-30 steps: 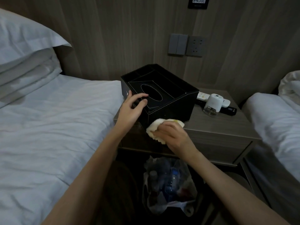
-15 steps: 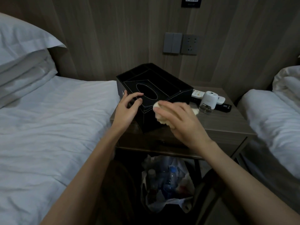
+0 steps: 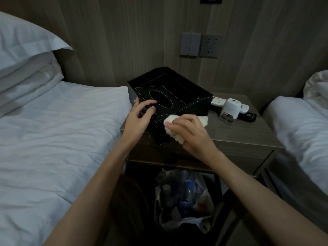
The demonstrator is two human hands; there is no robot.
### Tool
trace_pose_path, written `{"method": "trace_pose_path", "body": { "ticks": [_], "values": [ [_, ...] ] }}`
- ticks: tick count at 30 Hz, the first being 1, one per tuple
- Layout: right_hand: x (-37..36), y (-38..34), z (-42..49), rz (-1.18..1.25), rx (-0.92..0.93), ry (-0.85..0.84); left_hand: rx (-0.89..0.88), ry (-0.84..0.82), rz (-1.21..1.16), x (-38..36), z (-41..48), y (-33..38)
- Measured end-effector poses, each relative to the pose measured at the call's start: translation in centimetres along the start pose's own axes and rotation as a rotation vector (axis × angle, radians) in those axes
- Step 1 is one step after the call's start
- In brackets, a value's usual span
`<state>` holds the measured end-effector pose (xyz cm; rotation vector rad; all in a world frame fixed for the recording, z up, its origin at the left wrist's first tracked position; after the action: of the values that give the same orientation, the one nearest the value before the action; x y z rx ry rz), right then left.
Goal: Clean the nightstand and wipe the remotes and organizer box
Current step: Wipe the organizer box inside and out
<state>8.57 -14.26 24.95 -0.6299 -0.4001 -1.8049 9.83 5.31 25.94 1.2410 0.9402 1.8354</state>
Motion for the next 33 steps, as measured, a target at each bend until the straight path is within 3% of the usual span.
{"method": "trace_pose_path", "body": {
  "ticks": [11,14,19,24,28,33],
  "values": [
    [-0.6,-0.4,-3.4,0.015,0.008,-0.395,0.034,0.012,-0.023,0.3,-0.5,0.8],
    [2.2,-1.7,-1.4,0.012,0.034,-0.253,0.030,0.019,-0.039,0.2,-0.5,0.7],
    [6.1,0.4,3.1,-0.083,-0.150,-0.006,0.026,0.034,-0.059,0.1,-0.7,1.1],
    [4.0,0.7,2.1,-0.054,-0.193,0.077,0.028,0.026,-0.041,0.2,-0.6,0.8],
    [1.0,0.9,-1.9,0.010,-0.150,-0.046,0.024,0.040,-0.038,0.2,-0.8,0.9],
    [-0.5,0.8,-3.9,-0.008,-0.118,-0.350,0.005,0.042,-0.050,0.2,-0.9,1.2]
  ]
}}
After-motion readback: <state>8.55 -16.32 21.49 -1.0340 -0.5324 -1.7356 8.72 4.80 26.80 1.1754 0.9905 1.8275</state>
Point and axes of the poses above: each hand's wrist, its own z-axis towards the middle knuckle, its own x-axis out of the back of the hand, y = z × x, the point moved 3 cm from there along z, towards the middle knuckle, and after that the axes turned 12 degrees about z, right-handed, at the moved point
